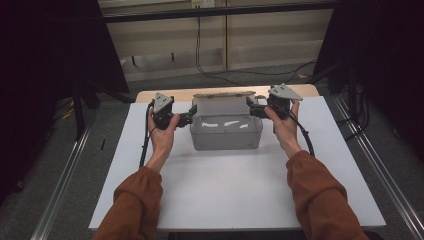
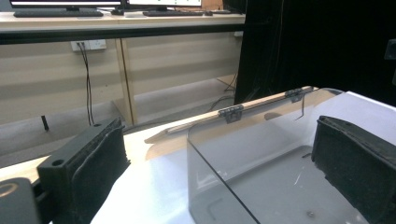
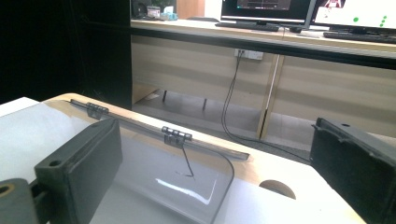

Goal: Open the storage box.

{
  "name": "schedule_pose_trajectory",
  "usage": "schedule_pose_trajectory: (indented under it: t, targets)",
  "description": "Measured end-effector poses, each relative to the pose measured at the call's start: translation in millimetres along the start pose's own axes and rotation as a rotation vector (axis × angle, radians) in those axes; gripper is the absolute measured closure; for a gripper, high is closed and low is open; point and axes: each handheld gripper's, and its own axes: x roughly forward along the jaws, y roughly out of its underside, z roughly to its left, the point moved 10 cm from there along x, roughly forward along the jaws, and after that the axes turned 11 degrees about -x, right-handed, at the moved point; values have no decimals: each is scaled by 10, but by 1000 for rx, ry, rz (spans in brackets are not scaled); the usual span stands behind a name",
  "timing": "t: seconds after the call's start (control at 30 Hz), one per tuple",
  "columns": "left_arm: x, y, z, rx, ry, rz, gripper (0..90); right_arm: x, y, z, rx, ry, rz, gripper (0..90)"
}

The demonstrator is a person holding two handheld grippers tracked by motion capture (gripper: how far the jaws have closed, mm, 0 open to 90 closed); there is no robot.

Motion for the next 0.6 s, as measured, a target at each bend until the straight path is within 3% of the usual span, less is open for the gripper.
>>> schedule_pose_trajectory:
  t: [0.33,0.47,0.6]
  targets:
    - [-234,-8,-66,13,7,-28,27,-245,29,35,7,-1,-14,7]
    - [-323,62,-28,4,-8,-32,27,-333,24,65,15,4,-19,5]
    - [-415,129,-48,0,6,-29,27,-440,33,113,6,-3,-30,1]
